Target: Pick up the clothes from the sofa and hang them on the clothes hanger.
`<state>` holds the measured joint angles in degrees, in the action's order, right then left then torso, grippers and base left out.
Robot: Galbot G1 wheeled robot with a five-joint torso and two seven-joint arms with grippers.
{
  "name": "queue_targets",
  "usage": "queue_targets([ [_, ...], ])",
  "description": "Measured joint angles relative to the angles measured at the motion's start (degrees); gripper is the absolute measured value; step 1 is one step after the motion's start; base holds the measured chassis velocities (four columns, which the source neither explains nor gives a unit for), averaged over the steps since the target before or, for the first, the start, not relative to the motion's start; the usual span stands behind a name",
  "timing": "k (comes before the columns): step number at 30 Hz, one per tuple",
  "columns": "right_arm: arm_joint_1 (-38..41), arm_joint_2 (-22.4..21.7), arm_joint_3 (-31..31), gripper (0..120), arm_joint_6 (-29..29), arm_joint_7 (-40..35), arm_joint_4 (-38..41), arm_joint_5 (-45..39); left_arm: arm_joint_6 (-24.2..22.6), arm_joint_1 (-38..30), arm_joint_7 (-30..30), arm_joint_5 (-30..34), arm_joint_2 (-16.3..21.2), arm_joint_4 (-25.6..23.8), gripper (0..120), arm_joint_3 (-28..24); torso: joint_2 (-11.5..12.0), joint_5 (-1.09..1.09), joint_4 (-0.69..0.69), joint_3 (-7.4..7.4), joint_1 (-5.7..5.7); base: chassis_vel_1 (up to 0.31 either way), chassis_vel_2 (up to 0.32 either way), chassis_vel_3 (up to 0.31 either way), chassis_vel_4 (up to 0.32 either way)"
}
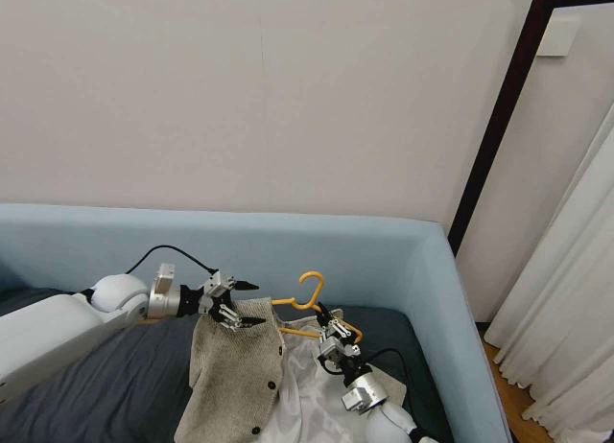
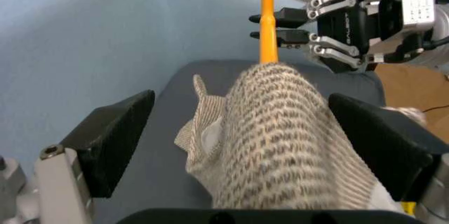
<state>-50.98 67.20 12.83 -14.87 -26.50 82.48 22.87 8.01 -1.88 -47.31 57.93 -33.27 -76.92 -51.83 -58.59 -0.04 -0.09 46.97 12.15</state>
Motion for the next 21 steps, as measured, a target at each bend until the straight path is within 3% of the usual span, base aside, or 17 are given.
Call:
queue_targets([
  [7, -0.02, -0.37, -0.73, 5, -0.47, -0.17, 0.02, 0.29, 0.11, -1.08, 0.08, 0.00, -1.70, 1.37, 82, -1.66, 0.00, 0.00, 0.02, 0.00, 0.00, 0.000, 0.000, 0.000, 0.000],
  [10, 0.45, -0.25, -0.70, 5, -0.55, -0.27, -0.01, 0.30, 0.12, -1.14, 0.03, 0.12, -1.63, 1.41, 65, -2.05, 0.00, -0.01, 0.03, 0.00, 0.00, 0.000, 0.000, 0.000, 0.000],
  [15, 0.49, -0.15, -0.24, 5, -0.69, -0.37, -0.10, 0.40, 0.14, -0.85, 0.01, 0.22, -0.90, 0.67, 51, -2.19, 0.00, -0.01, 0.03, -0.01, 0.00, 0.000, 0.000, 0.000, 0.000],
  [16, 0.48, -0.10, -0.09, 5, -0.75, -0.38, -0.16, 0.51, 0.17, -0.68, 0.01, 0.22, -0.70, 0.43, 43, -2.19, 0.00, -0.01, 0.03, -0.01, 0.00, 0.000, 0.000, 0.000, 0.000],
  [18, 0.48, -0.02, 0.02, 5, -0.80, -0.43, -0.24, 0.57, 0.21, -0.48, 0.03, 0.22, -0.53, 0.25, 41, -2.17, 0.00, -0.01, 0.03, -0.01, 0.00, 0.000, 0.000, 0.000, 0.000],
  [21, 0.45, 0.10, 0.07, 5, -0.89, -0.58, -0.31, 0.65, 0.24, 0.10, 0.20, 0.36, -0.11, -0.33, 27, -1.89, 0.00, -0.02, 0.02, -0.01, 0.00, 0.000, 0.000, 0.000, 0.000],
])
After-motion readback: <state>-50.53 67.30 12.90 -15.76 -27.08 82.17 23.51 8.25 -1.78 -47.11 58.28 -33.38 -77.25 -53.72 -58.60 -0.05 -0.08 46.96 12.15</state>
